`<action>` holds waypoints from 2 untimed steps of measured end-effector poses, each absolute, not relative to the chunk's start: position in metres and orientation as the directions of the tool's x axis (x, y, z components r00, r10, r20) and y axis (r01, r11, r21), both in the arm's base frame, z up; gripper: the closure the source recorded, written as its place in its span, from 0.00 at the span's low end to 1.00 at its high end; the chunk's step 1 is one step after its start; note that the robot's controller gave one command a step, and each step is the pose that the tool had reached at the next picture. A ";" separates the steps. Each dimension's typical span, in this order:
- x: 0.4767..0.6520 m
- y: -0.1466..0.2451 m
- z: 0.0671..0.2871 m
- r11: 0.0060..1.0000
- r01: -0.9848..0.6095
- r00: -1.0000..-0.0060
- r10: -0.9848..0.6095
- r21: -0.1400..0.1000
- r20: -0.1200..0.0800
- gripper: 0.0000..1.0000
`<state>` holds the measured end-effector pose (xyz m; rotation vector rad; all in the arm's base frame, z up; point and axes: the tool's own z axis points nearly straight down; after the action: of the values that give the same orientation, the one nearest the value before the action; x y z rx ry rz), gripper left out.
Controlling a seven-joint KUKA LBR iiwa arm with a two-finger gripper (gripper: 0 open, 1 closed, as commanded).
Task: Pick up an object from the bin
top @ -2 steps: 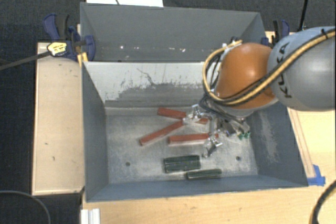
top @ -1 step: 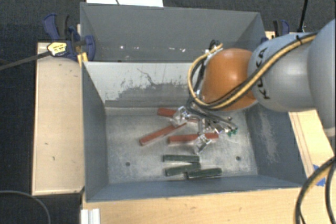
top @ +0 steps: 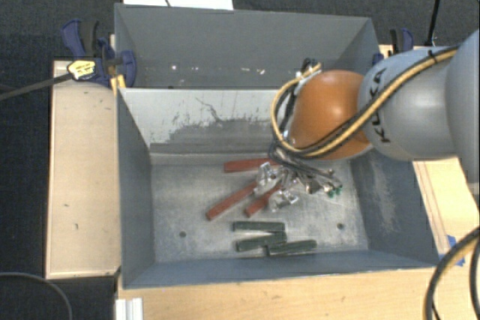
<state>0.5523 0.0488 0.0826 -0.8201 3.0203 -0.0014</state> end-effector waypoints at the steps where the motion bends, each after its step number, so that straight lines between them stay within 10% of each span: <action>1: 0.552 0.049 0.083 0.863 -0.506 -0.863 -0.506 -0.004 -0.011 1.00; 2: 0.552 0.049 0.085 0.863 -0.506 -0.863 -0.506 -0.002 -0.007 1.00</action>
Offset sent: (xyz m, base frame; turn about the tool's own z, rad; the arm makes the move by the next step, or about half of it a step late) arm 0.0000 -0.0001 0.0177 0.0000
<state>0.5515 0.0489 0.0852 -0.8213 3.0249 -0.0006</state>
